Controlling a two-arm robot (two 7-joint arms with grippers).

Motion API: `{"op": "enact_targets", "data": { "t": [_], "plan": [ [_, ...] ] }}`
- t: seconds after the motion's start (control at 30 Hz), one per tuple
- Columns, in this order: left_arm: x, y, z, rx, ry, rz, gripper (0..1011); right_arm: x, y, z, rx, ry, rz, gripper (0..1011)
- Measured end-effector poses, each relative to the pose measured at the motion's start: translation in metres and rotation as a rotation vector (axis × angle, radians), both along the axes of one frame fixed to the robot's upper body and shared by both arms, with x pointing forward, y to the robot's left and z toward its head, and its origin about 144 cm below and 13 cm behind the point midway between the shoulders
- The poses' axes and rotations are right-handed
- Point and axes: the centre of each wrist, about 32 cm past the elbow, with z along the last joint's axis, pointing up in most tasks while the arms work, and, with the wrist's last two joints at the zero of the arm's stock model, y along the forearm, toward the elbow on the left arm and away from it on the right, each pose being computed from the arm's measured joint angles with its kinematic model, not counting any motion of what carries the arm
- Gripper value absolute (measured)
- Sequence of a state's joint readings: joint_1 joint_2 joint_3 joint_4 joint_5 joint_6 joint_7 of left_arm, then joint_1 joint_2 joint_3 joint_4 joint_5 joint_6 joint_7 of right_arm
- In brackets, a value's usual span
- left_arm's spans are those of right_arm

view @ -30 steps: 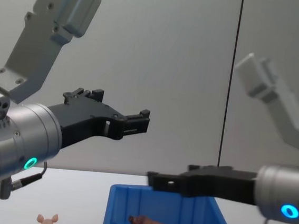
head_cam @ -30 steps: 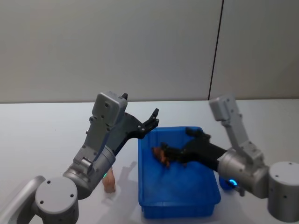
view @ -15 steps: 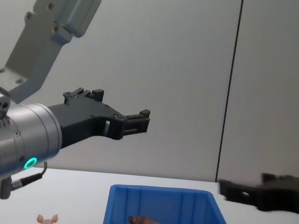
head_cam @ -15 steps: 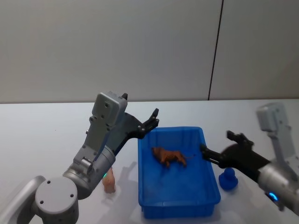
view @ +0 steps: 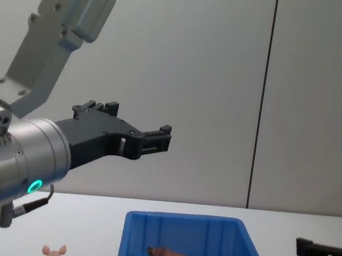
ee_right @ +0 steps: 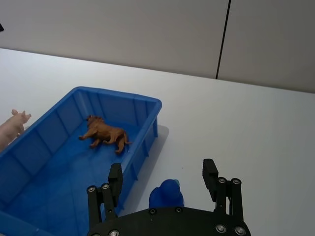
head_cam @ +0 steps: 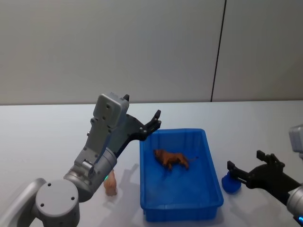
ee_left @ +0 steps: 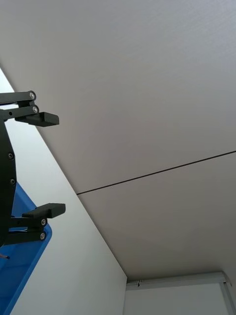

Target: Pick up the two dolls from the table and place them into the box.

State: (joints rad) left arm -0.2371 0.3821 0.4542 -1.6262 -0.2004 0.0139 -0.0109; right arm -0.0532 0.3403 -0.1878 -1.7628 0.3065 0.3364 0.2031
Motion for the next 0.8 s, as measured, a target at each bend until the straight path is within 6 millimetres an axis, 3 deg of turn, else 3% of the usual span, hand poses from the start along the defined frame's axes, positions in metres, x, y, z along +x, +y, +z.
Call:
{"op": "enact_targets", "data": {
  "t": [0.8],
  "plan": [
    [0.0, 0.0, 0.0, 0.0, 0.0, 0.0, 1000, 0.009, 0.006, -0.023, -0.03, 0.185, -0.079, 1001]
  ]
}}
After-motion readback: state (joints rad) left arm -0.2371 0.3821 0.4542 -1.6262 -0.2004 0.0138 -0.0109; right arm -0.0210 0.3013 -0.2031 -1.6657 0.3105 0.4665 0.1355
